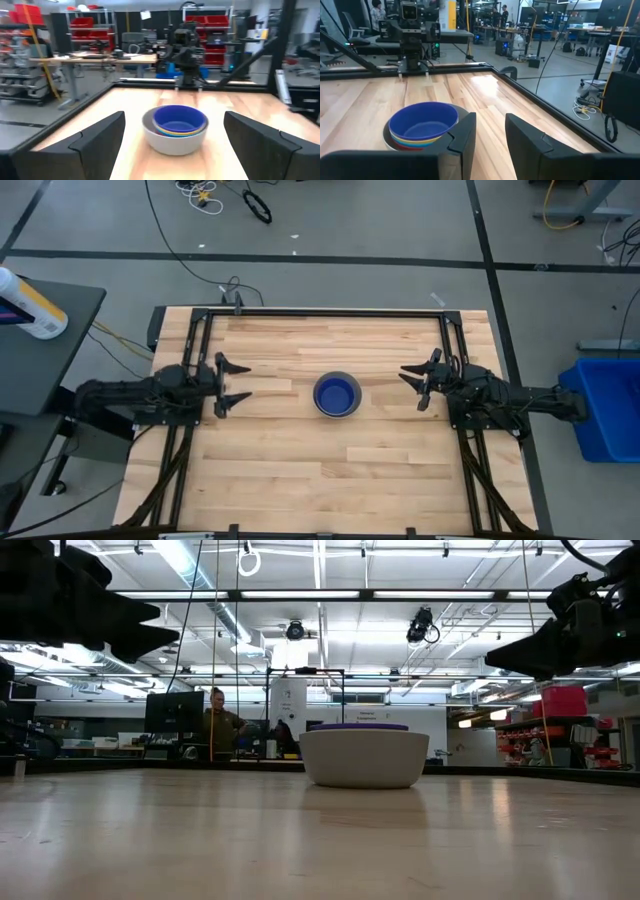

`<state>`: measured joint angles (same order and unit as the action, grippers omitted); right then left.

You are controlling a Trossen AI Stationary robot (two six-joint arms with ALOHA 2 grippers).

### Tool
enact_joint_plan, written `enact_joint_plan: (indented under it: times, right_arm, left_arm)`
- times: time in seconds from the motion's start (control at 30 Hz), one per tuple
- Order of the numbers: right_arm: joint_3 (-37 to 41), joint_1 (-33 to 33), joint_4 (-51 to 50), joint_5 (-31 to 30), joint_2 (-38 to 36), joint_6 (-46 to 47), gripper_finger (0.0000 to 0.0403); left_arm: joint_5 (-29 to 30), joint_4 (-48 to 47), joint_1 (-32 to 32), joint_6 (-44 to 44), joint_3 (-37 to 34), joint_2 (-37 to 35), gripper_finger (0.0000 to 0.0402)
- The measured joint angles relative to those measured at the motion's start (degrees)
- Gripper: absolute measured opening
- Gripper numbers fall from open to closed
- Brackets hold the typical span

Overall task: Nest bowls inside each other
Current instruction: Return to Home Position

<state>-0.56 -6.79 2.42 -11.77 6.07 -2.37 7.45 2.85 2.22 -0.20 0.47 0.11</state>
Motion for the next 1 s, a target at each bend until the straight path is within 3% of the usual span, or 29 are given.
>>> enact_joint_plan:
  times: [0.4,0.63,1.0]
  right_arm:
    - [0.00,0.00,0.09,-0.02,2.36,0.61,0.0114]
    - [0.00,0.00,0.13,-0.02,2.38,0.59,0.0112]
    - [0.00,0.00,0.14,-0.02,2.38,0.59,0.0112]
  left_arm:
    - [0.56,-0.09,-2.79,-4.17,-0.02,0.19,0.0348]
    - [0.91,0.66,-2.79,0.52,-0.04,0.23,0.0348]
    - [0.85,0.78,-2.79,0.62,-0.07,0.25,0.0348]
